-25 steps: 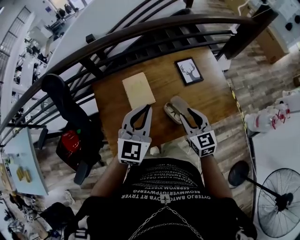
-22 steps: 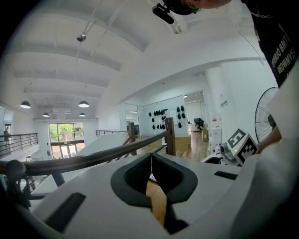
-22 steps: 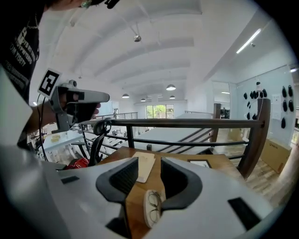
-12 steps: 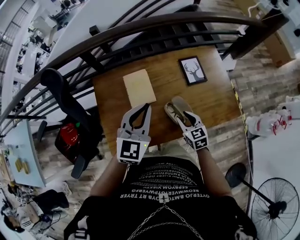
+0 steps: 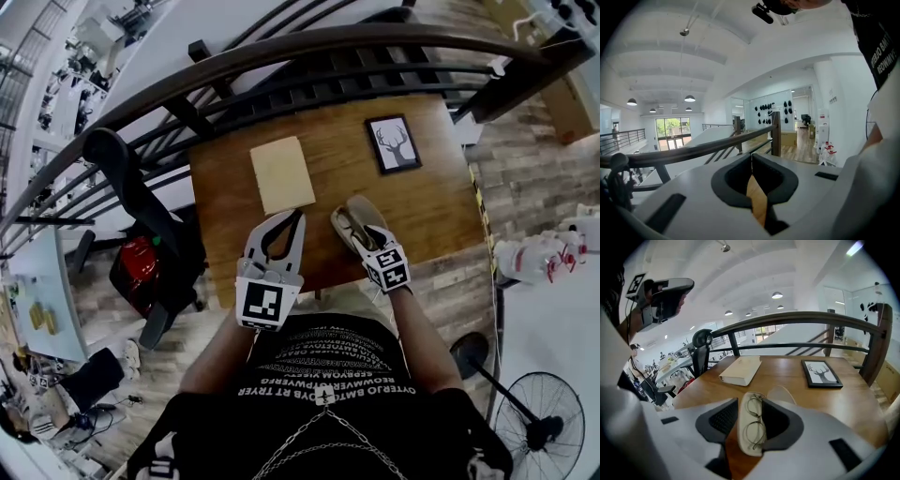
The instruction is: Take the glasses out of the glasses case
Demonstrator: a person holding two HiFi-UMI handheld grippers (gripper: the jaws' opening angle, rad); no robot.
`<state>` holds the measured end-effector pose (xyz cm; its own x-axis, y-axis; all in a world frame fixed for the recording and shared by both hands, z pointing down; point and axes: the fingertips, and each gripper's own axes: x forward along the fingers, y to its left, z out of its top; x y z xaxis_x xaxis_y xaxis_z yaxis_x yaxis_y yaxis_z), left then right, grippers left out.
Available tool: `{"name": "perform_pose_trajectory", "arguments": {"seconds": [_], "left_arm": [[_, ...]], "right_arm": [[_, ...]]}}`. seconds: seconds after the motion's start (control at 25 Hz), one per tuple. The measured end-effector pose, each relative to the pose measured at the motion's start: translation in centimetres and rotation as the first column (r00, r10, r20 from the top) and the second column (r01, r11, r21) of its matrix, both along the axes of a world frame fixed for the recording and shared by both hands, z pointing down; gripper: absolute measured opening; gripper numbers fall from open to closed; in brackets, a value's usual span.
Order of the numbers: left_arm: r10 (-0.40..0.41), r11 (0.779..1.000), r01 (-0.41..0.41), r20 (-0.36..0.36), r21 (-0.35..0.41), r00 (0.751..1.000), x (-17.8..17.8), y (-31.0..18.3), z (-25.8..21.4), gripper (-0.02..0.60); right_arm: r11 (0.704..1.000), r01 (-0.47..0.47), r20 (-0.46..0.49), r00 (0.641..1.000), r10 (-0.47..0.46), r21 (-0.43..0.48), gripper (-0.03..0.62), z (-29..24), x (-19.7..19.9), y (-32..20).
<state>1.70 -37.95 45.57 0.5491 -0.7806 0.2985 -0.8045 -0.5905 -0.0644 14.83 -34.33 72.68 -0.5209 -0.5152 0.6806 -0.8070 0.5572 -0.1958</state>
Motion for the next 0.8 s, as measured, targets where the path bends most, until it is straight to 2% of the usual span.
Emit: {"name": "perform_pose_trajectory", "arguments": {"seconds": [0.48,0.8], "left_arm": [[-0.058,0.998,0.058,0.022,-0.035,0.998,-0.8,-0.1,1.2,0.029],[-0.092,0.995,0.093,0.012,-0.027,0.996,-1.4,-0.6,0.9,0.029]], "right_arm": [[0.995,0.023,-0.025,0.999,-0.026,-0.096,0.149,5.3,0.4,-1.0],[0.989,0.004,-0.048,0.999,-0.011,-0.147,0.147,7.7,0.6,-2.5]]}}
